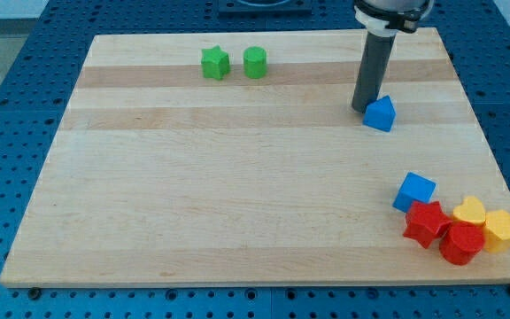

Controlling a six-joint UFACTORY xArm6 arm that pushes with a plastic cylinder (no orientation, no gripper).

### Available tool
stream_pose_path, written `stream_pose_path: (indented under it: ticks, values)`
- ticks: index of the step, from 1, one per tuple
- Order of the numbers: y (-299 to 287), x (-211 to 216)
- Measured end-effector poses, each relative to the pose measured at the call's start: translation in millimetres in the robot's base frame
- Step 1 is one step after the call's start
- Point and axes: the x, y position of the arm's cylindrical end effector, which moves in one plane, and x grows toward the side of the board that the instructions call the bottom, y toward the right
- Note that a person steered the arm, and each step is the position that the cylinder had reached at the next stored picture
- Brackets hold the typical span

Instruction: Slide the blue triangle into the right of the blue cube

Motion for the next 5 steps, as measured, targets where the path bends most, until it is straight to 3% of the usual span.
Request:
stream_pose_path:
  ticks: [2, 5]
  values:
    - [4, 43]
    - [25, 23]
